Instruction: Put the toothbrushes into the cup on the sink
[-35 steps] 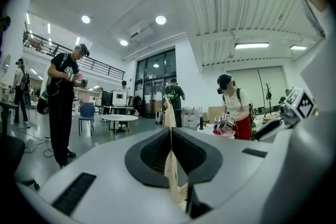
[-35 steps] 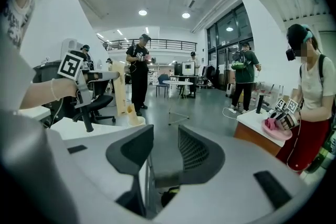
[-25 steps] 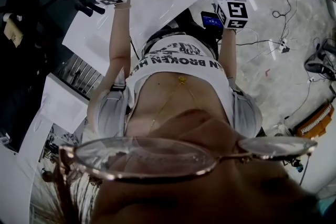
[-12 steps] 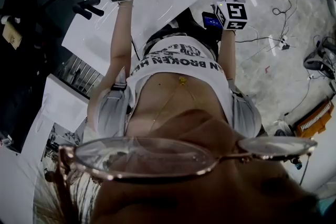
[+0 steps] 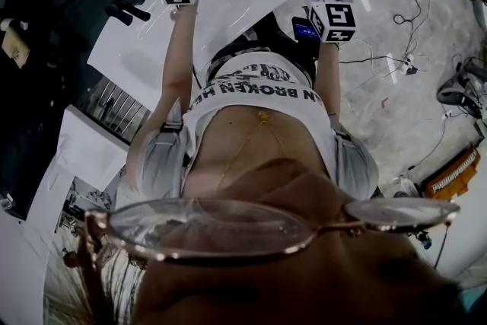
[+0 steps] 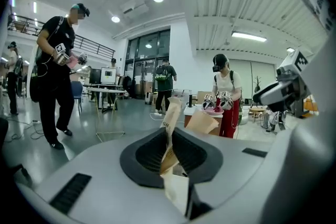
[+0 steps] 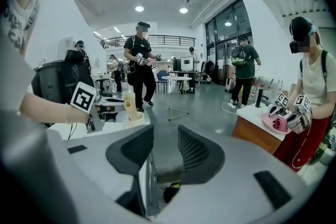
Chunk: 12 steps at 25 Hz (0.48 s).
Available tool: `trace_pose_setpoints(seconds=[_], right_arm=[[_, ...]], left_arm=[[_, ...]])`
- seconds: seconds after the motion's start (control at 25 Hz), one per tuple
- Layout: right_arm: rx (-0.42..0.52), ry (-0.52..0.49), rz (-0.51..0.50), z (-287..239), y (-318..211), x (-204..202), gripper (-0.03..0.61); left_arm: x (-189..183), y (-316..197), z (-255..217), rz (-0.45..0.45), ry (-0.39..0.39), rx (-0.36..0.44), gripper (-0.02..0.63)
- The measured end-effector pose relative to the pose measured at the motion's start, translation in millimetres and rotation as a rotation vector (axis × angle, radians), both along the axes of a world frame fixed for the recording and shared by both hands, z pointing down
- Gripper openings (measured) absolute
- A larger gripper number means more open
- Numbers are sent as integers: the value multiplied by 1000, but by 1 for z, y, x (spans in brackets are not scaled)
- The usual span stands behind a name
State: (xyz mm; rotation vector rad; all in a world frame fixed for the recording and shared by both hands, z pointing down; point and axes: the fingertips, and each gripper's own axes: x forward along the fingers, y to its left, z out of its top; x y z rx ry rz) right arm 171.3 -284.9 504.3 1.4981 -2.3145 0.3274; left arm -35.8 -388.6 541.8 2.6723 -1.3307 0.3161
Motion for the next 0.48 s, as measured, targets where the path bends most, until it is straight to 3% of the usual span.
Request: trace_pose_setpoints(seconds=[0.16, 0.28, 0.48], right_arm=[[4, -4, -17, 0, -1, -8, 160], [9, -11, -31, -2, -1, -12, 160], [17, -22, -64, -2, -1, -23, 160]], left_arm=[[-6, 4, -1, -17, 14, -15, 30], [-8, 8, -2, -29, 19, -21, 95], [-12, 16, -10, -47, 40, -12, 140]])
